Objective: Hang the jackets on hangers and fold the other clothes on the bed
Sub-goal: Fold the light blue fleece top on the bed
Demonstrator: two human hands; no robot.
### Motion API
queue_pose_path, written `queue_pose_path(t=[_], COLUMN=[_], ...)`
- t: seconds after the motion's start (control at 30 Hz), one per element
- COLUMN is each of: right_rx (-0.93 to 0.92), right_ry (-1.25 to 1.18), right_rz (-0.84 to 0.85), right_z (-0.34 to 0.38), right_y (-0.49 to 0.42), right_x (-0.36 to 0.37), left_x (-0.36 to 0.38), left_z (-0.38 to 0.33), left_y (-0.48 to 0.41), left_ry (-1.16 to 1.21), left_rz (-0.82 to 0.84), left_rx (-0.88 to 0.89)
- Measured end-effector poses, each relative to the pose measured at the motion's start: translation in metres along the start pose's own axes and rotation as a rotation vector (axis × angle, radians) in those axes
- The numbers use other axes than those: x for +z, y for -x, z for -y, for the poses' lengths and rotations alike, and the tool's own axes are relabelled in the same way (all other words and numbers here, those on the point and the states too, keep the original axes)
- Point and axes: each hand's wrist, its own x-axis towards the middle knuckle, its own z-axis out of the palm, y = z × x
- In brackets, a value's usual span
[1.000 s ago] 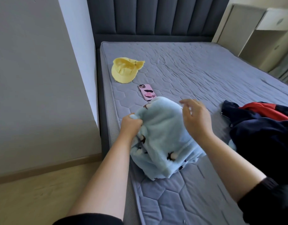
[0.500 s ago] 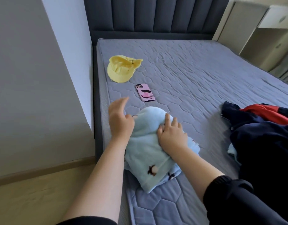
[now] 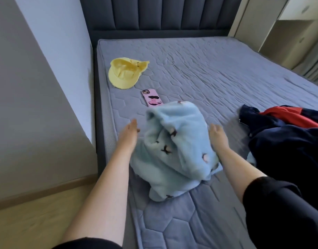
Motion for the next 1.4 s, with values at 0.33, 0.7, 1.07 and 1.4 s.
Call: queue_pose_path(t=[0.33,0.7,1.07,1.4], right_rx=[0.482,0.531,0.449,0.447], right_ry=[-1.228,-1.186,-0.390,-1.070], right_rz=[0.250,0.328,0.626,0.186], right_z=[-0.086,-0.039,-0.023,-0.032], right_y=[0.047,0.073,0.105,0.112], right_x=[-0.014,0.028,0.026,0.035], left_x=[0.032,-0.006,-0.049,0.028], left_z=[0.043,0.056,0.034,0.019], left_y=[0.019,0.049,0.029,0.084], left_ry=[-0.530,0.698,0.333,-1.158], left_rz=[0.014,0.514,-0.336,0.420], left_rx=[-0.032,-0.508,-0.200,0.617])
